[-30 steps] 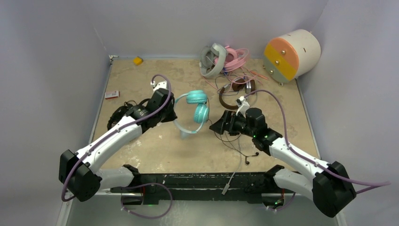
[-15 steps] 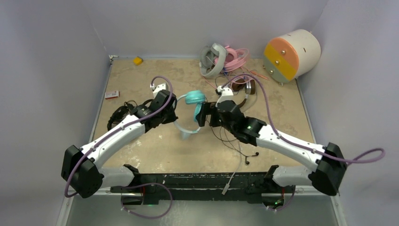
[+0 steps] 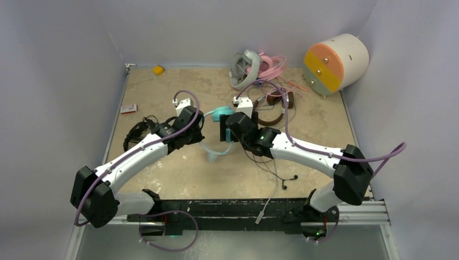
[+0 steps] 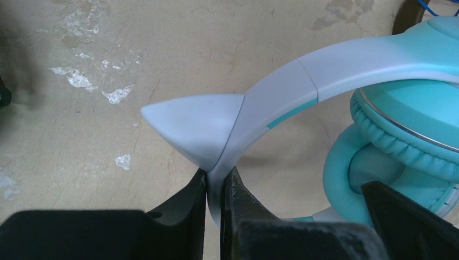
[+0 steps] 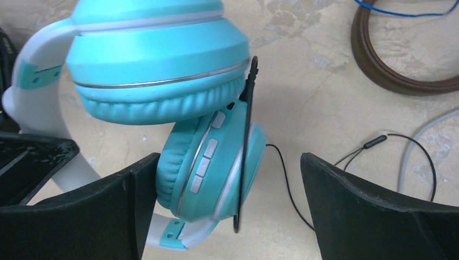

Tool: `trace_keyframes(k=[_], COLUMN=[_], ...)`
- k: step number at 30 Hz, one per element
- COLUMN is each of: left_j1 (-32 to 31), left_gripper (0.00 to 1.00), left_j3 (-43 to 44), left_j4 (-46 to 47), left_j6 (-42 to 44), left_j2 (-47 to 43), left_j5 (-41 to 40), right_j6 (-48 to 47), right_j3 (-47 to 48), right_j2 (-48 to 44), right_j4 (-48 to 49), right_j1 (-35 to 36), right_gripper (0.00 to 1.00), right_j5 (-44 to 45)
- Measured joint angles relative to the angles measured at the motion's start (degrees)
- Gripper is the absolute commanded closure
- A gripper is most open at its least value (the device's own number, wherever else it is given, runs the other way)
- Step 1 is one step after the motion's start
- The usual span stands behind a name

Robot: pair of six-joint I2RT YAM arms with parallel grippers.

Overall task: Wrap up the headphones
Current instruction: Wrap the headphones cable around the headphones.

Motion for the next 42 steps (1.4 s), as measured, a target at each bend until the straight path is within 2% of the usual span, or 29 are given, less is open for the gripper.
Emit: trace_keyframes(k=[1,4,6,13,16,19,22,23,28,33,37,42], left_j1=[0.00,-0.02,-0.13,-0.44,-0.46,-0.55,-0.55,-0.55,-0.52,-0.52,-0.35,-0.26], left_gripper=[1.00,1.00,1.00,1.00,1.00,1.00,1.00,1.00,1.00,0.92,0.82,0.79], left_j3=[-0.11,-0.52,-0.79,-1.57,-1.79,-2.51,-2.56,-2.56,-2.54,-2.51,-2.43,1.88], left_j4=[0.02,0.02,0.02,-1.66,-2.40,-2.32,-1.44,-1.03,2.03,3.45,3.43,1.49], left_j6=[-0.07,-1.22,-2.69,-9.20,-11.13,-11.15,-9.55,-8.79,-5.35,-2.47,-0.26,2.99], left_j2=[0.00,-0.07,-0.31,-2.99,-3.76,-3.98,-3.23,-2.75,2.89,8.76,11.61,15.91], left_j5=[-0.11,-0.83,-1.07,-4.02,-4.42,-3.63,-1.62,-1.03,3.04,5.29,5.51,6.71], right_j6=[0.55,3.63,7.41,22.12,24.26,23.91,23.17,22.62,17.79,8.79,2.14,-2.16], right_j3=[0.00,0.07,0.72,3.93,3.10,-0.33,-3.56,-4.46,-8.04,-12.04,-12.31,-12.66], right_j2=[0.20,0.50,0.76,2.16,1.62,-1.11,-4.02,-4.85,-7.74,-11.15,-12.85,-14.62], right_j4=[-0.50,-2.91,-5.77,-17.62,-17.00,-13.70,-11.52,-10.75,-8.48,-6.05,-6.05,-6.38], right_j1=[0.00,0.09,0.15,-0.07,-0.09,-0.50,-1.51,-2.05,-4.33,-6.29,-8.92,-10.32], right_gripper=[0.04,0.23,0.31,0.37,0.35,0.29,0.04,0.02,0.01,0.01,0.01,0.01], right_j5=[0.42,2.29,3.56,7.21,6.58,4.20,1.60,0.72,-4.13,-10.91,-16.96,-20.41])
